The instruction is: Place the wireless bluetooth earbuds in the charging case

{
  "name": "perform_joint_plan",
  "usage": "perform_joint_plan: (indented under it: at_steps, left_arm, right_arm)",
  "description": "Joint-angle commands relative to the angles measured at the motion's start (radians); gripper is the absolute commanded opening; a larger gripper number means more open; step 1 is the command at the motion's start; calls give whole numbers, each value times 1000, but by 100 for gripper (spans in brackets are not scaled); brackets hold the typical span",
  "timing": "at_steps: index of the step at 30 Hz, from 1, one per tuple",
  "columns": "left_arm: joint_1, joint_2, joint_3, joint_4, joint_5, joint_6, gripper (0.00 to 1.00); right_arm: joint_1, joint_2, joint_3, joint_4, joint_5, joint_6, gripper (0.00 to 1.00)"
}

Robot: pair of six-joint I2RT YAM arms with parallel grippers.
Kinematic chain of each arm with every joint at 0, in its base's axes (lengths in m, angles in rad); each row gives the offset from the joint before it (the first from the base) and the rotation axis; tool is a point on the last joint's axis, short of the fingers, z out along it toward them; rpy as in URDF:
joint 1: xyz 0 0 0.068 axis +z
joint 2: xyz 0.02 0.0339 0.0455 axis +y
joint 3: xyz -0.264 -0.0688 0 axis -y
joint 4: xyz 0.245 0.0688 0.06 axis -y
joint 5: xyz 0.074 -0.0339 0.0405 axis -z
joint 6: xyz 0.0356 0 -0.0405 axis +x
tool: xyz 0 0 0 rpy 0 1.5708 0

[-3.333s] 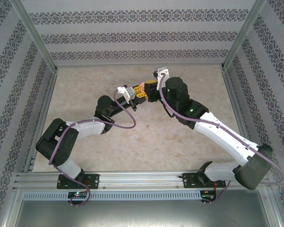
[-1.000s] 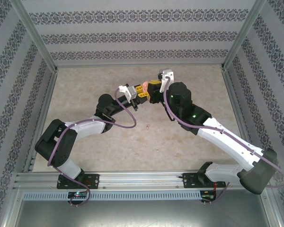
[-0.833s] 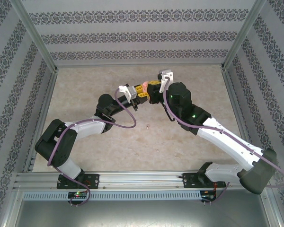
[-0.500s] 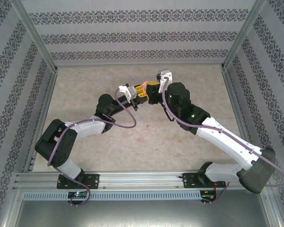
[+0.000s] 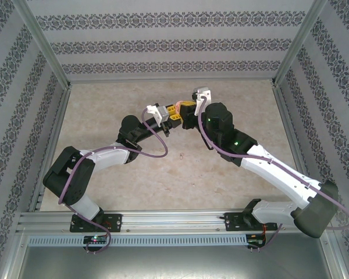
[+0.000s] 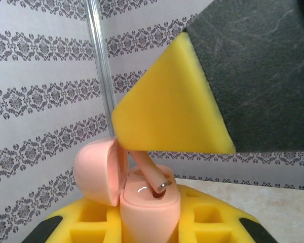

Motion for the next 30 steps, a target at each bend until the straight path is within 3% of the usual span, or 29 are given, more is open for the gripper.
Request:
perform_joint_plan:
  at_steps: [1,18,30]
  left_arm:
    - [-11,-38,29,62,3,13,0]
    - [-11,-36,39,52,6,16,0]
    - [-12,-40,45,45,-2,16,0]
  right_arm:
    - [-5,-14,-29,-57,48,-41,10]
    - [29,9,-26,-93,21,-91,9]
    - [125,32,-36,-131,152,-196,9]
